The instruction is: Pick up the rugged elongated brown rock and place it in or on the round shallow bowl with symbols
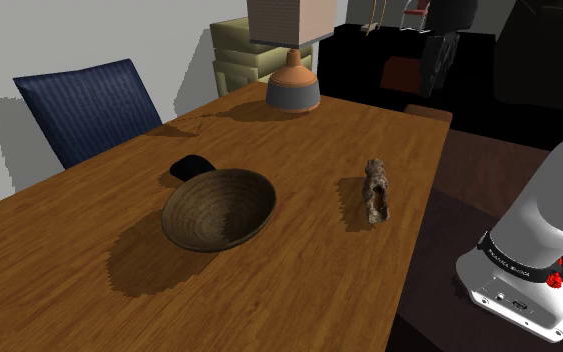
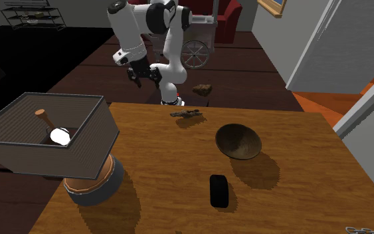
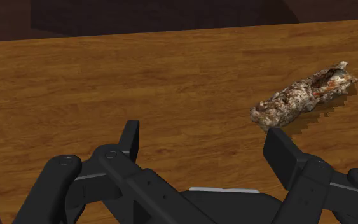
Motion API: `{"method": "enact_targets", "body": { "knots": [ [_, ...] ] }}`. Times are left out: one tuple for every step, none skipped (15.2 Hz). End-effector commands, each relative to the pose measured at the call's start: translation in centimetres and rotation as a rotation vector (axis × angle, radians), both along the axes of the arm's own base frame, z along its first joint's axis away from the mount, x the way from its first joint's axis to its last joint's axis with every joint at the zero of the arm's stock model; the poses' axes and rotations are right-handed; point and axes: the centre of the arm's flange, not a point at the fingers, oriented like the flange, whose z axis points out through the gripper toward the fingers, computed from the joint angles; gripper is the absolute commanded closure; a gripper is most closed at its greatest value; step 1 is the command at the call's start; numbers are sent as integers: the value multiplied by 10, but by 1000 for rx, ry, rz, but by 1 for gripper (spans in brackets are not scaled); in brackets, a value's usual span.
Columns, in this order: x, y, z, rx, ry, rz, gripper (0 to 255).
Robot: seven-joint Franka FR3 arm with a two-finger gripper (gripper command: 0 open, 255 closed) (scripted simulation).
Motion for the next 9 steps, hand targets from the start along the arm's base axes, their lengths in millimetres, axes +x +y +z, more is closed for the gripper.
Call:
{"method": "enact_targets", "body": {
  "knots": [
    [0, 0, 0, 0, 0, 0, 0],
    [-8, 12, -4, -17, -4, -66, 0],
    [-15, 24, -9, -33, -8, -131, 0],
    [-21, 37, -14, -50, -11, -197, 0],
    [-27, 50, -19, -66, -15, -262, 0],
    [-31, 63, -25, -83, -19, -328, 0],
    [-35, 76, -30, -100, -23, -393, 0],
    [-37, 90, -36, -116, -26, -459, 0],
    [-39, 103, -42, -133, -30, -525, 0]
  ]
}}
